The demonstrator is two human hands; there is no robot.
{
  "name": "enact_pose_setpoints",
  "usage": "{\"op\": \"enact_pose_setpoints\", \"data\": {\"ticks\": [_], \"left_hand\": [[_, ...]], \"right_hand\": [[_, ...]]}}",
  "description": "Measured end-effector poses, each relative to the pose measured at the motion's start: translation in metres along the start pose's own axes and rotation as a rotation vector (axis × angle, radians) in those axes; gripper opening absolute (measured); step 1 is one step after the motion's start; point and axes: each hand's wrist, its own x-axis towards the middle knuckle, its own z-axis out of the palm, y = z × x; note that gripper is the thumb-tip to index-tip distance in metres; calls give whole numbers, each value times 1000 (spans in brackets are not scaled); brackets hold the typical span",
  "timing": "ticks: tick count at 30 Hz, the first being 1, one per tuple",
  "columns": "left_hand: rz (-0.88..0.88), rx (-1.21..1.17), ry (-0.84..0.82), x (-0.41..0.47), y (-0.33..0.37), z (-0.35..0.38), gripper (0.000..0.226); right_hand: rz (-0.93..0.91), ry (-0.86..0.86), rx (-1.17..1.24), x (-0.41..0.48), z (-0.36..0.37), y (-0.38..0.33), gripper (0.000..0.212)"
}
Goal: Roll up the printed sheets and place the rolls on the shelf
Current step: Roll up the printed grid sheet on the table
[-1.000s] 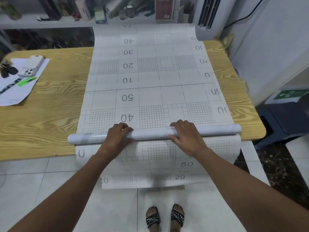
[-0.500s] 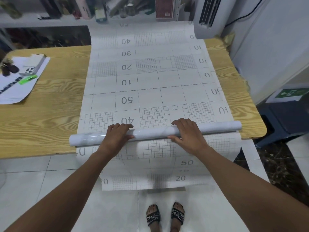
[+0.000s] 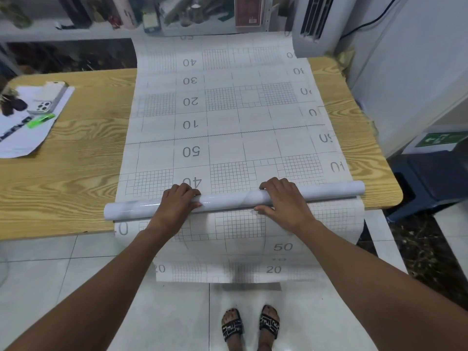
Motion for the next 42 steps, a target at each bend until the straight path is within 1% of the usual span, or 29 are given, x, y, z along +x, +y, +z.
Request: {"op": "enact_pose_setpoints", "data": {"ticks": [6, 10, 15, 18, 24, 29, 38, 42], "left_hand": [[-15, -34, 5, 0, 1, 0, 17], [-86, -77, 5, 2, 4, 1, 31], [16, -47, 66, -5, 7, 2, 44], [48, -28, 58, -6, 6, 2, 53], [65, -44, 29, -5, 5, 1, 61], [53, -45, 12, -3, 4, 1, 58], [56, -62, 5, -3, 5, 3, 52], [65, -81, 11, -3, 4, 2, 49]], "right_hand": [[23, -6, -28, 2, -2, -3, 48], [26, -25, -47, 3, -3, -4, 48], [16, -51, -56, 5, -5, -3, 44], [18, -72, -61, 5, -5, -3, 45], [32, -90, -25, 4, -4, -4, 47], [54, -84, 33, 5, -5, -5, 43], [63, -103, -18, 9, -6, -4, 40], [62, -84, -20, 10, -4, -4, 39]]}}
